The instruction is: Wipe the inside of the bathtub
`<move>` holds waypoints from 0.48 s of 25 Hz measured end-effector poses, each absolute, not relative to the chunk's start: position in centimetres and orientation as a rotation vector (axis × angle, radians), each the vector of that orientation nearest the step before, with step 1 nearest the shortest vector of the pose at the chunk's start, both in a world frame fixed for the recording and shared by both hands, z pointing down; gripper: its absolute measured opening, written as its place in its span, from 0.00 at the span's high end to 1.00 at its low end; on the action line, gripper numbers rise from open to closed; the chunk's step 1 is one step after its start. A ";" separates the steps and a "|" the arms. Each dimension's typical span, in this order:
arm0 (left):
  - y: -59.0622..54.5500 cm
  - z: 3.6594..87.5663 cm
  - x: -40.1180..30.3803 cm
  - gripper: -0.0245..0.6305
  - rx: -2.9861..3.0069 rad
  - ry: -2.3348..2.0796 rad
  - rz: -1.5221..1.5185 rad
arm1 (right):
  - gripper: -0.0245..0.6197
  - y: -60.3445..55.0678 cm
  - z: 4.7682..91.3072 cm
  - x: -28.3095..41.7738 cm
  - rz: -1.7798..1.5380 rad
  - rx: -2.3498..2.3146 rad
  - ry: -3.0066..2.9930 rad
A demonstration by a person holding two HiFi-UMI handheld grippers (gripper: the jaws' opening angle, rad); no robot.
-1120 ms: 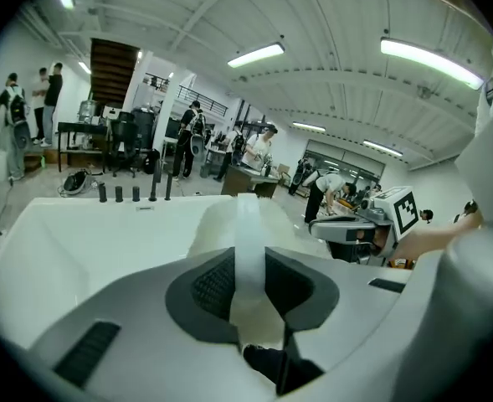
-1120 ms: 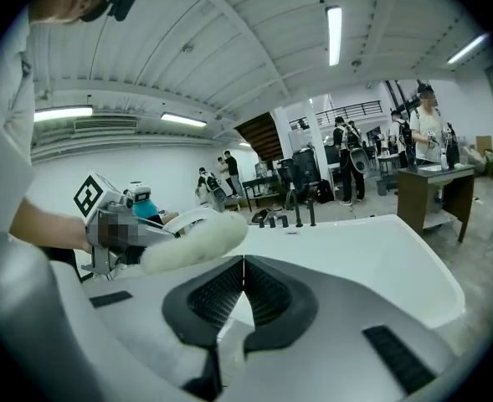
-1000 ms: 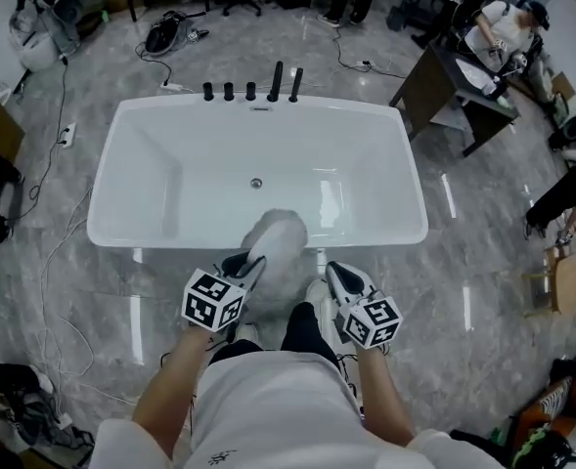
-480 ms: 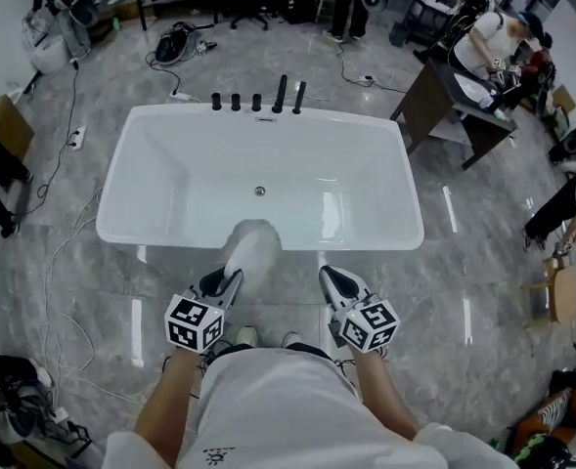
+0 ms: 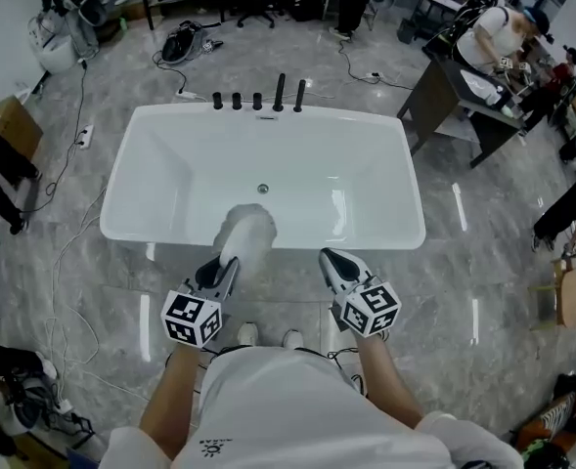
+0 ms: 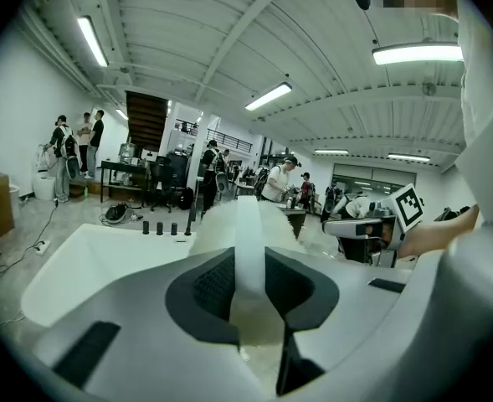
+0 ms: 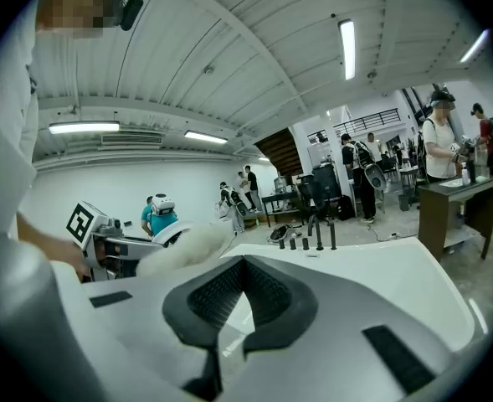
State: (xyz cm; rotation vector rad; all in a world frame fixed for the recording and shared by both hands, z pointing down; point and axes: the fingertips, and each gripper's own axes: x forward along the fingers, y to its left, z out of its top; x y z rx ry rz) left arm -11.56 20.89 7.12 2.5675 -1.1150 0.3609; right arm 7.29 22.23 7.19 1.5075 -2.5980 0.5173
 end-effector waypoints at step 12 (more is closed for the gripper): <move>20.4 6.9 -11.4 0.83 2.581 -1.119 0.355 | 0.93 23.3 8.2 7.8 0.532 1.554 -2.558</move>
